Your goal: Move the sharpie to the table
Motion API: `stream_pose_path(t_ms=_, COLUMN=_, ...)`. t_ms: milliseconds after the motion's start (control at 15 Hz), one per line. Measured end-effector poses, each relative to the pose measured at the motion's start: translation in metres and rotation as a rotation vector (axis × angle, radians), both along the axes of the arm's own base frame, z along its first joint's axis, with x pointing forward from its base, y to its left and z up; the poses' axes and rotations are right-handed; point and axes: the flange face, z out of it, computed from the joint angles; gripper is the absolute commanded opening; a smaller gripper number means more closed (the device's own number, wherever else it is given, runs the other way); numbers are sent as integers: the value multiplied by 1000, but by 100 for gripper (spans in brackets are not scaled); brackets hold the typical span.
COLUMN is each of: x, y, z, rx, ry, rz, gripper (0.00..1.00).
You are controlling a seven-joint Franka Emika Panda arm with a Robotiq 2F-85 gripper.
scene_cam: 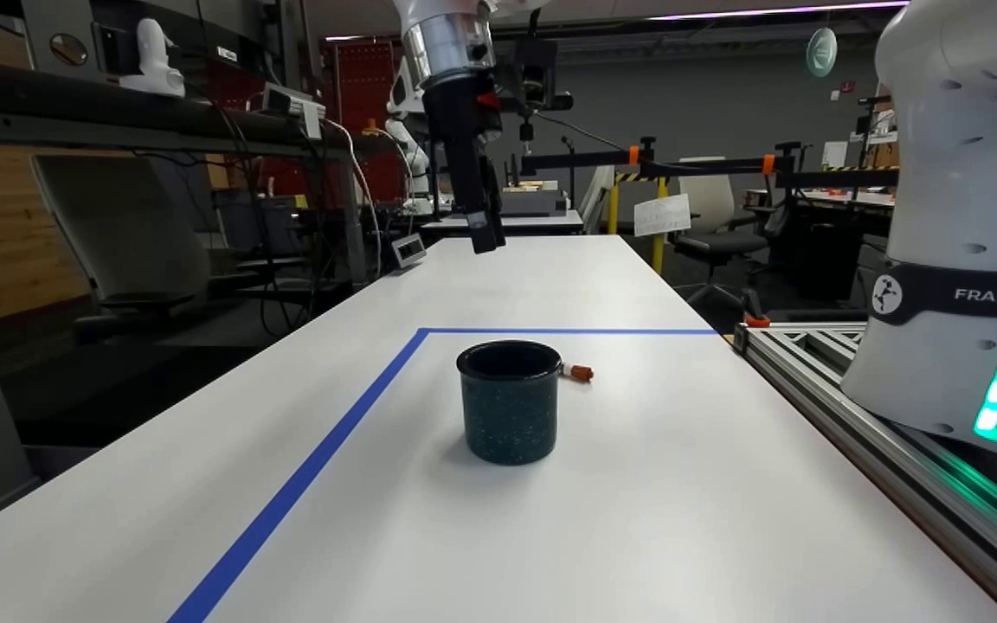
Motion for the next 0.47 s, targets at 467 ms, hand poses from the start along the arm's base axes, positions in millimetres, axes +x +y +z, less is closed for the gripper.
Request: stream_pose_path(t_ms=467, x=0, y=0, z=0, rx=-6, ry=-1, rz=6, gripper=100)
